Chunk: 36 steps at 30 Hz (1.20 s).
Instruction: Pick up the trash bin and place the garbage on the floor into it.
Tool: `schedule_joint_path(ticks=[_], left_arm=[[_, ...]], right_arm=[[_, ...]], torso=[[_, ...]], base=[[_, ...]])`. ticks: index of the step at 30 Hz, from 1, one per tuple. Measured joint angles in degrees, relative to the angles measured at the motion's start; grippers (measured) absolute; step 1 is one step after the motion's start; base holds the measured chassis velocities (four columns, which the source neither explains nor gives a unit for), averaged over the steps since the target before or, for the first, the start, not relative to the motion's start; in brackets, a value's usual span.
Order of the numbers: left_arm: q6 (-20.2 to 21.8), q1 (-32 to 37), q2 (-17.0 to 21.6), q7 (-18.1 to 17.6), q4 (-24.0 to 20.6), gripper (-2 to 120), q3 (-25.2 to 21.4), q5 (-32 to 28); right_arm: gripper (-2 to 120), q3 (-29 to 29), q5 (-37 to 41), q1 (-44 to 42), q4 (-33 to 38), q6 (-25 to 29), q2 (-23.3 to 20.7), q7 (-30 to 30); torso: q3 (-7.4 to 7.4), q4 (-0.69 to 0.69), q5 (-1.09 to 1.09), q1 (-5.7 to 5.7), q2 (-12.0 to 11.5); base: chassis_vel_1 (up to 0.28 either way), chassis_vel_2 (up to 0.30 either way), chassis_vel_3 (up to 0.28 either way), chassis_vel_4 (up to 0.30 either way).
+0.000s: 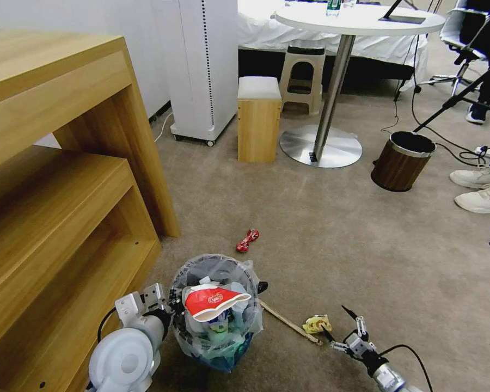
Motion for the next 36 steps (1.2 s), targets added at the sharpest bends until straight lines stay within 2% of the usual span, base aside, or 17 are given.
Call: schedule_joint_path(ticks=[8, 19, 23, 36], left_arm=[[-0.05, -0.29, -0.1, 0.08, 0.12, 0, 0.11, 0.09], [-0.15, -0.04, 0.19, 0.23, -0.09, 0, -0.11, 0.1], [-0.18, 0.1, 0.21, 0.23, -0.16, 0, -0.11, 0.12], [-0.55, 0.83, 0.58, 0.78, -0.75, 0, -0.58, 0.41]], right_arm=[[97, -0.15, 0.15, -1.66, 3.53, 0.02, -1.55, -2.0], [96, 0.57, -1.38, -2.98, 0.11, 0.05, -1.09, -1.83], [91, 0.59, -1.34, -2.5, -0.52, 0.07, -0.97, -1.95], [92, 0.32, -2.01, 0.11, -4.18, 0.11, 0.56, -1.71]], torso=[[0.0, 0.0, 0.0, 0.0, 0.0], [0.0, -0.01, 0.01, 0.0, 0.0], [0.0, 0.01, 0.01, 0.0, 0.0], [0.0, 0.0, 0.01, 0.0, 0.0]], base=[[0.0, 0.0, 0.0, 0.0], [0.0, 0.0, 0.0, 0.0], [0.0, 0.0, 0.0, 0.0], [0.0, 0.0, 0.0, 0.0]])
